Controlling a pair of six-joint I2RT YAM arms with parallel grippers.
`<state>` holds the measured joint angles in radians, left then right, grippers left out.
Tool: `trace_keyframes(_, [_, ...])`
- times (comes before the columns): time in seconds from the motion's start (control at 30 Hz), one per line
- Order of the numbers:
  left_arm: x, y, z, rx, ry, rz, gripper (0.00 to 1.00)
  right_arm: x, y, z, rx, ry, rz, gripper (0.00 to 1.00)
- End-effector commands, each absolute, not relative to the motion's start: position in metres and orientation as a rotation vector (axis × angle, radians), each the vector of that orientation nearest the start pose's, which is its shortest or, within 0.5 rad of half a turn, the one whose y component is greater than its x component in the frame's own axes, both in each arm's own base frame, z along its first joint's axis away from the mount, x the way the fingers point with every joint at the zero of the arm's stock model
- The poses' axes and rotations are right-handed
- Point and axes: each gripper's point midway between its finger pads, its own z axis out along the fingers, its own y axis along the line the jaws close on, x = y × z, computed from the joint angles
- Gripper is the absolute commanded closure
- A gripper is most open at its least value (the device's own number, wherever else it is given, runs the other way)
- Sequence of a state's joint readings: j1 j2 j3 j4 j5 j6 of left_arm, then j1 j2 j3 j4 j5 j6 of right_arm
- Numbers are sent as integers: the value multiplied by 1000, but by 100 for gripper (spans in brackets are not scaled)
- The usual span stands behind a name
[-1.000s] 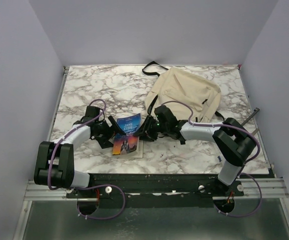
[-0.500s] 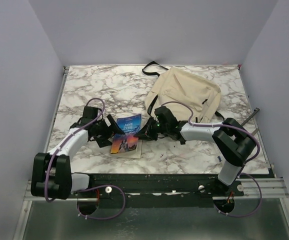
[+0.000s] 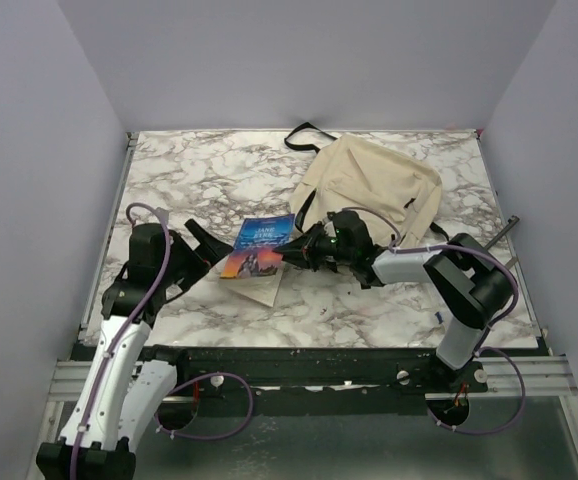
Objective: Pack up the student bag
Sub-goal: Pick up the book from the center of the board.
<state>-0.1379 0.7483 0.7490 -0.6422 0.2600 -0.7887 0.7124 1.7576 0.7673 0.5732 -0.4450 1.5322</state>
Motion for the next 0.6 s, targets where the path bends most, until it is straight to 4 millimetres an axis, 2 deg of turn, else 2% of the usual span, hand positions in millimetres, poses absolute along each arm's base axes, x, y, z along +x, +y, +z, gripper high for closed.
trace_keyframes(0.0, [208,-109,177,-969,2186,-921,2,274,391,202,547,2101,2089,99])
trace_keyframes(0.1, [213,-117,188,-1016,2116,-1037,2,274,391,210,573,2060,2150,99])
trace_keyframes(0.23, [224,-125,187,-1050,2088,-1121,2,272,390,220,575,2018,2221,99])
trace_keyframes(0.43, [240,-107,180,-1009,2052,-969,2,271,390,224,578,1998,2279,99])
trace_keyframes(0.57, [251,-118,186,-875,2023,-1045,2,270,390,225,580,1988,2307,99])
